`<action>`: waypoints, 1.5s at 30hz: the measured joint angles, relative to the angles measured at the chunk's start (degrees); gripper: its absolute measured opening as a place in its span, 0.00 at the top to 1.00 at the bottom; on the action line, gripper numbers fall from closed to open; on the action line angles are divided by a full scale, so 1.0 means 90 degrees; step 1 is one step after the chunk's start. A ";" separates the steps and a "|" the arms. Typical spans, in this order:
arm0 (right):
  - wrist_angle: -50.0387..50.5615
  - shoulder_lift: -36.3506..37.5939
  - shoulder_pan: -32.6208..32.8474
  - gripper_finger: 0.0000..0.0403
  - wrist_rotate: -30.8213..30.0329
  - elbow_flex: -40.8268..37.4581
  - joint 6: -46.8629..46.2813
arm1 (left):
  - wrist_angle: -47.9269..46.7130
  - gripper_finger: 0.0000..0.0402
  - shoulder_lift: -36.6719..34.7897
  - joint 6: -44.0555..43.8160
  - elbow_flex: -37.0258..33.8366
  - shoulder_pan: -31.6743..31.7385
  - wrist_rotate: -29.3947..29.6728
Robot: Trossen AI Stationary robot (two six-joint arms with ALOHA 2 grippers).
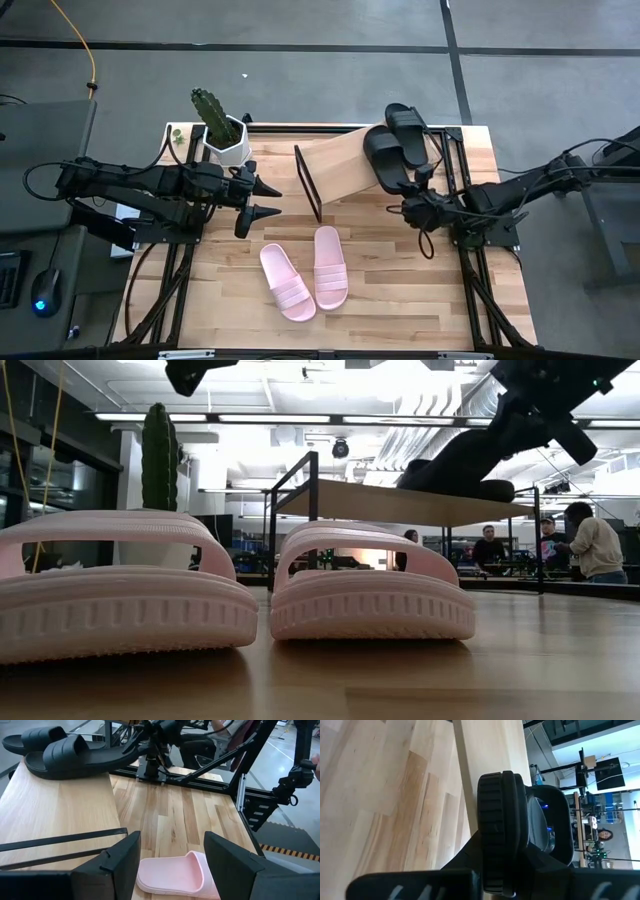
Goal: Pick and place slides into the shelf
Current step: Put the black slide on the shelf
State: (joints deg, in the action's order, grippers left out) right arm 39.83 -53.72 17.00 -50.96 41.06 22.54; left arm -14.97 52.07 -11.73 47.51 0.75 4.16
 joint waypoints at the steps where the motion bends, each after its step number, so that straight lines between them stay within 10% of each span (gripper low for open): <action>1: -0.0007 0.0050 -0.0026 0.91 0.0009 0.0000 -0.0001 | -0.0009 0.49 0.0000 0.0000 0.0000 0.0000 0.0000; 24: 0.0721 0.0392 -0.0081 0.77 0.0146 0.0000 -0.1001 | -0.0019 0.49 0.0000 -0.0007 0.0000 0.0000 -0.0002; 45: 0.0220 0.0387 -0.0530 0.37 0.1807 -0.0002 -0.2269 | -0.0017 0.49 0.0000 -0.0010 0.0000 -0.0002 -0.0005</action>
State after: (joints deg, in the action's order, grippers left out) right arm 41.81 -50.24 12.23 -34.70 41.04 2.11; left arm -15.12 52.07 -11.81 47.51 0.73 4.12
